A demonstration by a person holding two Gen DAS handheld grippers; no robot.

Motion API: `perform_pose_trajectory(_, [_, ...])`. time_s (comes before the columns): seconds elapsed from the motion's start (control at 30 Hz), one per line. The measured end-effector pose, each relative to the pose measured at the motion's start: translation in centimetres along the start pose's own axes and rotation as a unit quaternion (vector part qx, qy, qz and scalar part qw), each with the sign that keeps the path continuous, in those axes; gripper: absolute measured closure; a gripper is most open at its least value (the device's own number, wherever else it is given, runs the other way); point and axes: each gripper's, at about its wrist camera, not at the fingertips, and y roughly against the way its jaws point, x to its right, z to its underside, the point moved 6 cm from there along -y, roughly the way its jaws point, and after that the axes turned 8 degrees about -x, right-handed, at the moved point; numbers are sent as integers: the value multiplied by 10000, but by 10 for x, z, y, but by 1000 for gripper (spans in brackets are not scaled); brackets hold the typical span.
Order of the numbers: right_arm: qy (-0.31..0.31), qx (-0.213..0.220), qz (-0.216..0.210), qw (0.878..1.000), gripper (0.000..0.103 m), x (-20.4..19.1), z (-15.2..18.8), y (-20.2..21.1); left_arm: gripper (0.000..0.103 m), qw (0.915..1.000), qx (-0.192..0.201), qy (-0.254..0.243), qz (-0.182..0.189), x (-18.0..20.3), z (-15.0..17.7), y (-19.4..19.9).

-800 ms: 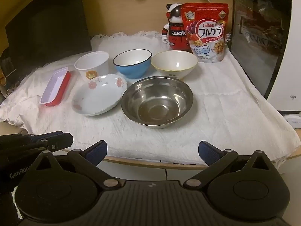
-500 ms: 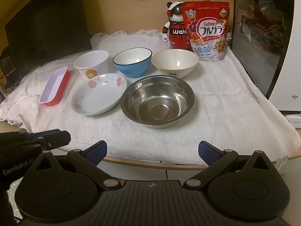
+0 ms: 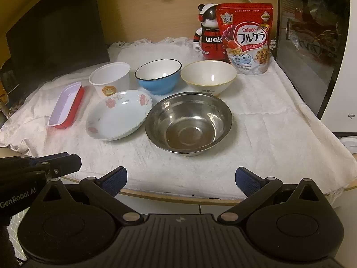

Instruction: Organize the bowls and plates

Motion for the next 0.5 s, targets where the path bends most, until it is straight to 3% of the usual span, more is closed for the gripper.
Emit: perform_pose_trajectory(0.5, [56,-59,-50,10000,0,-3,1,-4,88,9998,-131,129,-92,0,0,-1])
